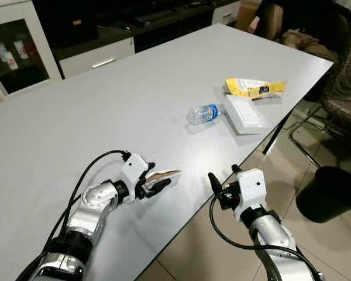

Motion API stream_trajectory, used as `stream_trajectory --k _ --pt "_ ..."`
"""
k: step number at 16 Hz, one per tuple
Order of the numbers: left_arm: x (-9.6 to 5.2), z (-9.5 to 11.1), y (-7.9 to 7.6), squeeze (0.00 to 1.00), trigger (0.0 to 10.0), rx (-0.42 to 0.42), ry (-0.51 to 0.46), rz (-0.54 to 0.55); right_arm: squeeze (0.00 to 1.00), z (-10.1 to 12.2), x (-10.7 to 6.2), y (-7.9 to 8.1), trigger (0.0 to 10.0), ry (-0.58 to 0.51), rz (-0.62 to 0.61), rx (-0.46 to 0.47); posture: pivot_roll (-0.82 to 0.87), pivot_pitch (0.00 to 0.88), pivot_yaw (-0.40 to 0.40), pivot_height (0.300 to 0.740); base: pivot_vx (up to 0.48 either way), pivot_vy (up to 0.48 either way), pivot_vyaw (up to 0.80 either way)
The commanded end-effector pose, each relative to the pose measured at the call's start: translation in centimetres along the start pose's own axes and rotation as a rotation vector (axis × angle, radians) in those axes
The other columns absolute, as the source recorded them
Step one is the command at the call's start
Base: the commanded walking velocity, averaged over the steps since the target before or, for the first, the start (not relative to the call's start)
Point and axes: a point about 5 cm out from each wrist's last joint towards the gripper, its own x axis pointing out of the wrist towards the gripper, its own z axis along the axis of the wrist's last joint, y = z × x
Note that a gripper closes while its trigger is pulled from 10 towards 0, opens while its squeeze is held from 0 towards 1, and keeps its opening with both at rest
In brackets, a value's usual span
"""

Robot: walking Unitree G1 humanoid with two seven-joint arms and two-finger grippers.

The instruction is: Picking trash to rubbish bin

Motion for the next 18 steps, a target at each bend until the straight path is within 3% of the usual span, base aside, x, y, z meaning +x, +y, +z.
stream_trajectory --k 1,2,4,6,7,9,12,18 --pt "0.2 -0.1 -0.1 0.0 1.6 0.005 0.012 -0.015 0.0 0.1 0.0 -0.1 10.0 -0.005 0.0 -0.002 -0.06 0.0 -0.008 0.74 0.0 0.0 0.0" --pt "0.3 -0.2 -0.2 0.0 0.0 -0.002 0.005 -0.025 0.0 0.1 0.0 -0.1 10.0 -0.005 0.008 0.014 -0.06 0.0 -0.007 0.74 0.0 0.0 0.0" --pt "0.4 -0.2 -0.3 0.0 0.0 -0.012 0.0 -0.047 0.0 0.1 -0.2 0.7 10.0 0.004 0.095 0.054 -0.06 0.0 -0.007 0.74 0.0 0.0 0.0" --pt "0.5 -0.3 -0.4 0.0 0.0 -0.021 -0.008 -0.083 0.0 -0.5 -1.6 3.6 10.0 0.073 0.405 0.138 -0.06 0.0 -0.006 0.74 0.0 0.0 0.0" --pt "0.4 -0.2 -0.5 0.0 0.0 -0.022 -0.011 -0.098 0.0 -0.5 -1.9 4.1 10.0 0.092 0.459 0.164 -0.06 0.0 -0.006 0.74 0.0 0.0 0.0" --pt "0.4 -0.2 -0.5 0.0 0.0 -0.025 -0.012 -0.113 0.0 -0.4 -1.9 4.1 10.0 0.124 0.509 0.226 -0.06 0.0 -0.003 0.74 0.0 0.0 0.0" --pt "0.3 0.0 -0.2 0.0 0.0 -0.028 -0.025 -0.125 0.0 -0.6 -2.4 4.1 10.0 0.167 0.575 0.228 -0.06 0.0 -0.005 0.74 0.0 0.0 0.0" --pt "0.3 0.2 0.2 0.0 0.0 -0.053 -0.035 -0.139 0.0 -0.3 -2.1 4.0 10.0 0.169 0.578 0.237 -0.05 0.0 -0.004 0.74 0.0 0.0 0.0"
